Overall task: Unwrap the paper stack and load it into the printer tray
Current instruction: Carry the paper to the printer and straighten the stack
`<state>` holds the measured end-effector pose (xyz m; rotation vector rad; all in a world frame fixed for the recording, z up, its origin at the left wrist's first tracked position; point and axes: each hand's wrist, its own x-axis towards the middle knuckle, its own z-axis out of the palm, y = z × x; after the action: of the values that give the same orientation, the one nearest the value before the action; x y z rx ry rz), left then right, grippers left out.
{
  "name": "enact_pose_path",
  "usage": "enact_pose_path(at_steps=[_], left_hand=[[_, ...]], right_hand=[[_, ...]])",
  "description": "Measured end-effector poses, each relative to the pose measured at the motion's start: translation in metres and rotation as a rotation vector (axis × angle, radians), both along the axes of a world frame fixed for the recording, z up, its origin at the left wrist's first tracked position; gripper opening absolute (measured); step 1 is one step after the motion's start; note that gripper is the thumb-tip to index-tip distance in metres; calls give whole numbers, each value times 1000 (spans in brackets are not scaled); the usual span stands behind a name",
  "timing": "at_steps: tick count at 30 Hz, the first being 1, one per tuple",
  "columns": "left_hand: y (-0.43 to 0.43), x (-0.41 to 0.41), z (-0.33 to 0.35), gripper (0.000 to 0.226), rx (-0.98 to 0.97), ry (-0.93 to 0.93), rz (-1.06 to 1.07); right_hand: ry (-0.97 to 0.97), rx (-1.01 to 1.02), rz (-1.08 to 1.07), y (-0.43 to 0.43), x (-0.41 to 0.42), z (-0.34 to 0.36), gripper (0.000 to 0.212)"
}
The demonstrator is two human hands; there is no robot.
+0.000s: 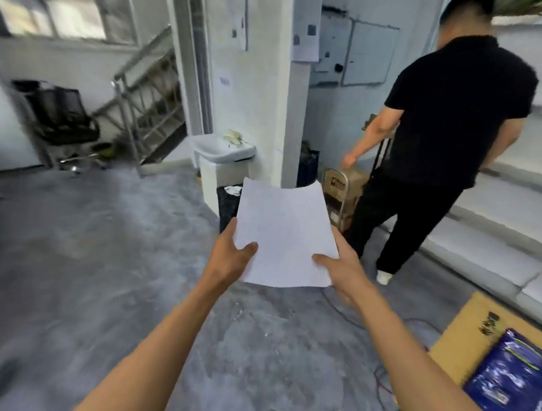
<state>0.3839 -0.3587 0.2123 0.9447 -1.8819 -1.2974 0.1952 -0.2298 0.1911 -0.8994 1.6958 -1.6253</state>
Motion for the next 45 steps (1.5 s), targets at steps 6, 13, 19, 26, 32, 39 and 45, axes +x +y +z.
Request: enact_pose_path(at_steps=[6, 13, 19, 26, 32, 39, 45], left_hand=[[-30, 73, 12, 45, 0, -4, 286], [-44, 156, 16, 45, 9, -45, 557], [-74, 207, 7, 43, 16, -31, 724], [-153, 274, -6, 36, 39, 24, 944], [-213, 343, 3, 42, 39, 17, 1150], [-263, 403, 10, 46, 56, 7, 1352], [-312, 433, 1, 43, 84, 61, 1547]], right_hand=[[-2, -9, 284, -91, 43, 10, 61], [-64, -5, 581, -166, 116, 14, 59], [-63, 10, 764, -234, 167, 10, 58], [-34, 20, 977, -352, 247, 11, 56], [-16, 26, 1162, -454, 335, 17, 58], [31, 0, 1366, -538, 418, 28, 63], [51, 2, 1549, -618, 481, 20, 62]])
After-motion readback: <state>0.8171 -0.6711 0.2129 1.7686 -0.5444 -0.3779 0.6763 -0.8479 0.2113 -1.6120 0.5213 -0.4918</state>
